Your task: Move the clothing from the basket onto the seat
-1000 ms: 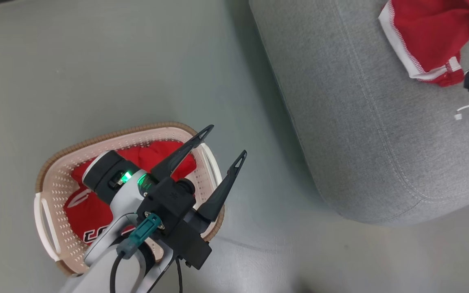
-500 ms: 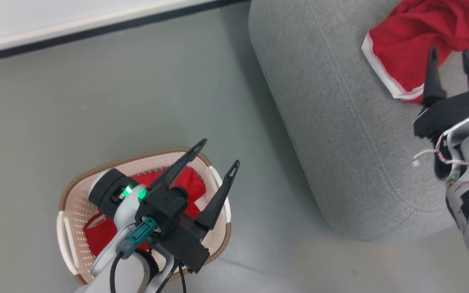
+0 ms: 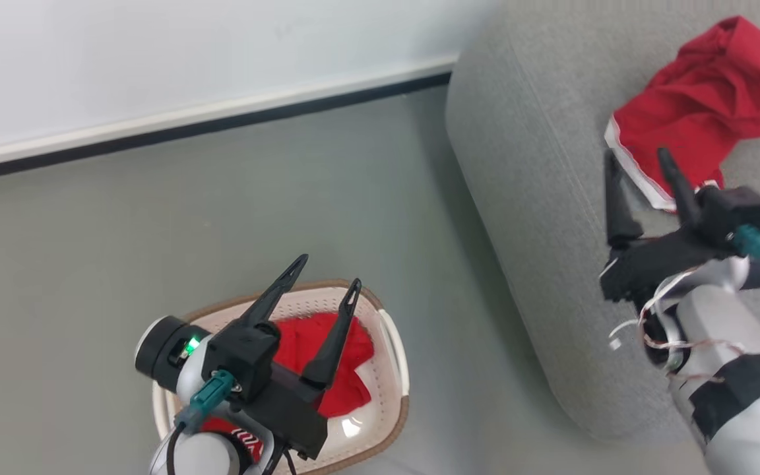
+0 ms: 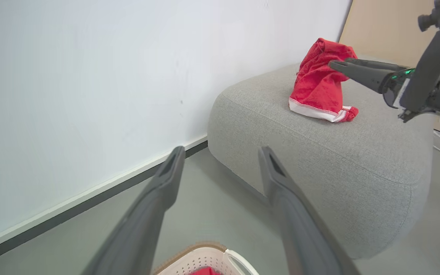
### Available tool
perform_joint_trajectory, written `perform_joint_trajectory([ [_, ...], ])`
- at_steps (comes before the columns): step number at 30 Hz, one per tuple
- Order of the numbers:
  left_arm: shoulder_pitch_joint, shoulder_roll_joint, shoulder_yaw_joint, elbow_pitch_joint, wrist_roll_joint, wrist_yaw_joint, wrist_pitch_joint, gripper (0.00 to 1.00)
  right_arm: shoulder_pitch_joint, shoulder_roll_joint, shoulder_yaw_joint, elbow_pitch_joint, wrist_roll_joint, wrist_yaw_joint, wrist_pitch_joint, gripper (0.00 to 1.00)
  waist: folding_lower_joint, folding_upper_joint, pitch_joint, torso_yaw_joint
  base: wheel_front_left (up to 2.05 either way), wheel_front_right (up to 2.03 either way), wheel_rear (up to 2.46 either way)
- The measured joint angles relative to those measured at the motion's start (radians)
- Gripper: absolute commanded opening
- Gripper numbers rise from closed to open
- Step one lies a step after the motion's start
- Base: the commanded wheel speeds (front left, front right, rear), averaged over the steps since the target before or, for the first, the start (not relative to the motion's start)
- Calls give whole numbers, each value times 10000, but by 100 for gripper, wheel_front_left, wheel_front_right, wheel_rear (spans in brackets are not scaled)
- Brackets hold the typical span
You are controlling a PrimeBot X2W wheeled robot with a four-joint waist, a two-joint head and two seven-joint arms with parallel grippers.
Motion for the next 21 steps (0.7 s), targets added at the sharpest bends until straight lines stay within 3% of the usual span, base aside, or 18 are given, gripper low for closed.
perform_joint_trajectory([
  [21, 976, -8, 1120, 472, -453, 796, -443, 100, 2334, 368, 548, -1881, -435, -169, 0, 100, 1, 0, -1282, 1367, 0, 0, 0],
])
